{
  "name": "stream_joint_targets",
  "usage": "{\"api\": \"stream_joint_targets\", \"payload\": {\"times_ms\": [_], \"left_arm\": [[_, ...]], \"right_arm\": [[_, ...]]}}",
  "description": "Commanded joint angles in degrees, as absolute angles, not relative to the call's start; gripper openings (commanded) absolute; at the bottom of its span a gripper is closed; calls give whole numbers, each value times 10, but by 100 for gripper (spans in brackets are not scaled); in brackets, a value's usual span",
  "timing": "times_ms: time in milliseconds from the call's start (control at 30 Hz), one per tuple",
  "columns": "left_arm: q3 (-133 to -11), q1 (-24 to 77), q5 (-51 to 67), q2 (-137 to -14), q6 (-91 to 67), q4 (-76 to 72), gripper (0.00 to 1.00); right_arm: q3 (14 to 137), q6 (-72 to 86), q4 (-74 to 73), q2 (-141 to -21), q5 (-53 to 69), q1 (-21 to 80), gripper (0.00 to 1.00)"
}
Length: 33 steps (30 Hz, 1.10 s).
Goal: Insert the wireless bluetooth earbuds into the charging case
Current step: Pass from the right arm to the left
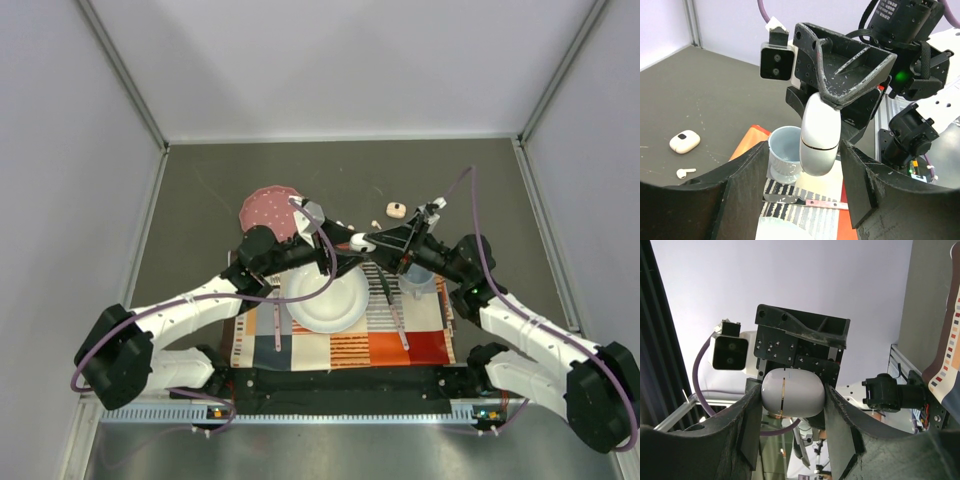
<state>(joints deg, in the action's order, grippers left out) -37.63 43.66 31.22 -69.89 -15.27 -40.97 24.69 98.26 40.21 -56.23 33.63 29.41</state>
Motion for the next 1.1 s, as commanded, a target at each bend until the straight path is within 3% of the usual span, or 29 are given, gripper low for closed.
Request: {"api": "stream_joint_targets", "payload": {"times_ms": [0,400,1067], "left_arm": [[-353,439,285,-680,-159,-499,64],[-287,452,294,-729,-165,-733,55],[-308,473,283,-775,-156,-746,43]], "right_arm": [[237,1004,453,-550,327,299,4],[229,1015,457,-550,335,299,4],[230,1020,466,-551,339,299,5]]}}
